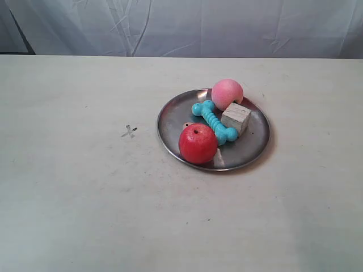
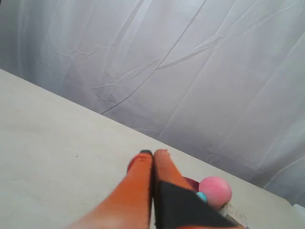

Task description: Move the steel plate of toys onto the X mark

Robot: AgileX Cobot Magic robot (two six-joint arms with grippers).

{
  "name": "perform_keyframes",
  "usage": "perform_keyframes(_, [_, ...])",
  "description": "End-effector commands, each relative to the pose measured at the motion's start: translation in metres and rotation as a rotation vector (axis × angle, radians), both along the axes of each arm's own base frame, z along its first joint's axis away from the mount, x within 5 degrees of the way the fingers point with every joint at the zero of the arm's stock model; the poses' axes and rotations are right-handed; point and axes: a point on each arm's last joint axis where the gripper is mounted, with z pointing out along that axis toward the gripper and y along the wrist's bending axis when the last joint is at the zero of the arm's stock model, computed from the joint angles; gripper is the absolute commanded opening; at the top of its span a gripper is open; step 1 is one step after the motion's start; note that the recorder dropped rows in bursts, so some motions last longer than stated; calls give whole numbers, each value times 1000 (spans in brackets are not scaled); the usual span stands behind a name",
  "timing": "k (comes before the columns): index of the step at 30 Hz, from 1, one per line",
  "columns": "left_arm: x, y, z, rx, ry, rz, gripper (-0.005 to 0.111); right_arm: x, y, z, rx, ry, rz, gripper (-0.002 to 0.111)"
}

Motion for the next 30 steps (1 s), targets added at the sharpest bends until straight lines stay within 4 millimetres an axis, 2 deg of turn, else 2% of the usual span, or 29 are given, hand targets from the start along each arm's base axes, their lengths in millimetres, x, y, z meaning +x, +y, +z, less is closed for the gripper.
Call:
perform_keyframes(1, [-1,0,7,-8,-25,-1,0,0,-1,0,-14,-6,-10,0])
perform_keyframes(9, [-5,6,29,19,-107,56,0,0,-1,0,-14,-12,-15,0])
perform_keyframes(13, [-5,6,50,107,-146,74,0,0,-2,2,10,-26,-26,0])
perform_keyframes(14, [-4,6,58,139,-154,79,0,0,-4,5,68,-52,-48,0])
perform_keyframes(17, [1,7,79,231,-172,104,0,0,-13,12,416,-124,-129,0])
perform_keyframes(19, [9,8,92,275,-168,124,0,-1,-17,13,519,-143,-161,0])
perform_keyframes(23, [40,6,108,298,-69,125,0,-1,-20,15,488,-171,-191,0])
perform_keyframes(27, [89,-7,118,298,104,8,0,-2,-26,26,387,-243,-257,0])
perform_keyframes(30, [132,-20,115,310,249,-108,0,3,-31,29,363,-230,-315,0])
